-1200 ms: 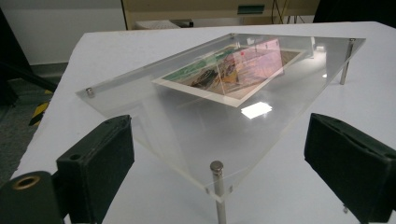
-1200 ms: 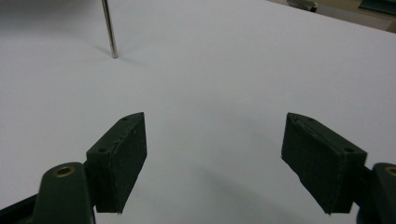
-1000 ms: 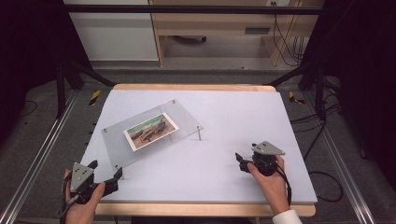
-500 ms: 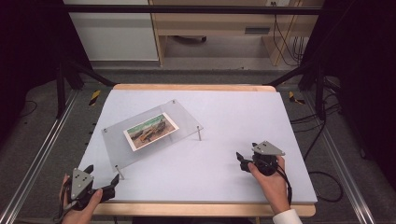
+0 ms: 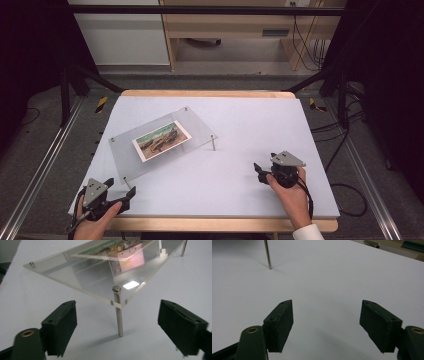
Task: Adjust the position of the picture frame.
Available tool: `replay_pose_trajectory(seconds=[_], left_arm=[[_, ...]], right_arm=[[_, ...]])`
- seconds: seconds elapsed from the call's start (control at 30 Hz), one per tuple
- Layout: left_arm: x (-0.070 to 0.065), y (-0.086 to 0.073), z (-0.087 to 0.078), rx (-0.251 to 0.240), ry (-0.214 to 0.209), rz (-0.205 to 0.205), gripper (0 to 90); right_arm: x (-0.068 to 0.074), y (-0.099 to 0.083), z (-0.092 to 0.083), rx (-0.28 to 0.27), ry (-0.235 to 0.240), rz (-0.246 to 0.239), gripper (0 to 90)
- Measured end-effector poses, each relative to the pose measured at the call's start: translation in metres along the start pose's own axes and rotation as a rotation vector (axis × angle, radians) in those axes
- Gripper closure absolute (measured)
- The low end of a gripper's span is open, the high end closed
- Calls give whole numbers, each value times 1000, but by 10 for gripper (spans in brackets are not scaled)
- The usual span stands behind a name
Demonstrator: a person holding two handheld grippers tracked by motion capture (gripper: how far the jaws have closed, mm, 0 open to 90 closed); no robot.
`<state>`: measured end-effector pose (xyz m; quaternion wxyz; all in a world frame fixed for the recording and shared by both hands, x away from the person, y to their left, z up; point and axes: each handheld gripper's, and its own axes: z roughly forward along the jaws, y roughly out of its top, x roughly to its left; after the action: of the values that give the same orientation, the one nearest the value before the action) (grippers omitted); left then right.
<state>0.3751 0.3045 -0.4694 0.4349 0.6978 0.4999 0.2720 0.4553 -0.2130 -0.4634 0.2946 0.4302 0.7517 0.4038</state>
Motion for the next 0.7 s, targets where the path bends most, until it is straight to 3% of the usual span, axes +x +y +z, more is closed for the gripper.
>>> replay_pose_trajectory(seconds=[0.13,0.23,0.37,0.5,0.7], left_arm=[[3,-3,6,4,-33,-56,253],[6,-4,8,-4,-34,-93,332],[5,-4,10,-10,-37,-78,474],[2,-4,13,-1,-36,-57,546],[4,-3,13,-21,-37,-70,653]], right_arm=[[1,0,1,5,2,-5,273],[0,0,0,3,-1,-7,275],[0,0,0,3,-4,-7,276],[1,0,0,7,-1,-7,276],[2,0,1,9,-4,-5,276]])
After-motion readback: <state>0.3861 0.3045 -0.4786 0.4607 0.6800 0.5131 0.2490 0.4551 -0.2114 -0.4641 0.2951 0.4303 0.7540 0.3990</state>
